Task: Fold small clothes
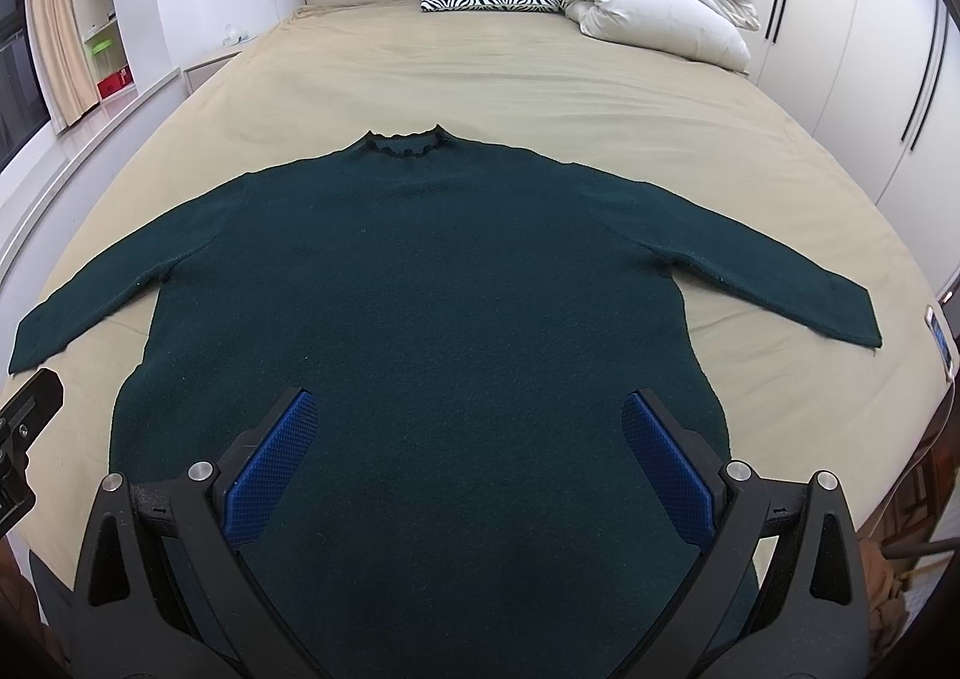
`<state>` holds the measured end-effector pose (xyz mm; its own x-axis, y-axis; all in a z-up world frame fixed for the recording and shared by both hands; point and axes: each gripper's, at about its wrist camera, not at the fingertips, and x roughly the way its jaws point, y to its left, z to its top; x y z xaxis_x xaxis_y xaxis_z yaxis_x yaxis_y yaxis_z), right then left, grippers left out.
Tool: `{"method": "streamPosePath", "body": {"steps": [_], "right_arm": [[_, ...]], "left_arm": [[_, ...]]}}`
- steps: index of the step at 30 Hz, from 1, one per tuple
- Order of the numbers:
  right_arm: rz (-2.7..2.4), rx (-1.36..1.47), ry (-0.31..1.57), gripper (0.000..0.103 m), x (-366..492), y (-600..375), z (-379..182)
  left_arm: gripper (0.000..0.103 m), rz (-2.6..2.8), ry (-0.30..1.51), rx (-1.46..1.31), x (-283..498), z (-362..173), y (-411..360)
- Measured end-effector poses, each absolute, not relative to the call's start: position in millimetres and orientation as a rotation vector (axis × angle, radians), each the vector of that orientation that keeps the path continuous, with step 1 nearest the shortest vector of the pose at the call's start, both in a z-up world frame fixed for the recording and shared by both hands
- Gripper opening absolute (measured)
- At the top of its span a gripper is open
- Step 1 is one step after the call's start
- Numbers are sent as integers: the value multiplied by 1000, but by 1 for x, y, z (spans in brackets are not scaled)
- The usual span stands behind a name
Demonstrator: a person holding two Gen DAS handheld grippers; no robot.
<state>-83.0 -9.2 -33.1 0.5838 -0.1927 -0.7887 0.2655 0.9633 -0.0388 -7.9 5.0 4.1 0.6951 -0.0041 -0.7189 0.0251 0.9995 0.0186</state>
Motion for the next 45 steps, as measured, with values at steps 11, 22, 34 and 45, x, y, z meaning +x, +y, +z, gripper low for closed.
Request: {"method": "streamPosePath", "body": {"steps": [11,22,34,45], "right_arm": [[-268,87,910,103,-83,-9,-34],[-265,89,913,103,-83,-9,-37],[-229,269,832,103,-90,-69,-42],[-489,955,664,98,-149,-350,-105]], "left_arm": [[103,-15,805,27,-8,2,6],[103,-14,811,20,-14,-5,6],[103,-51,850,13,-13,-24,-1],[103,-129,921,-61,22,-46,-24]]}}
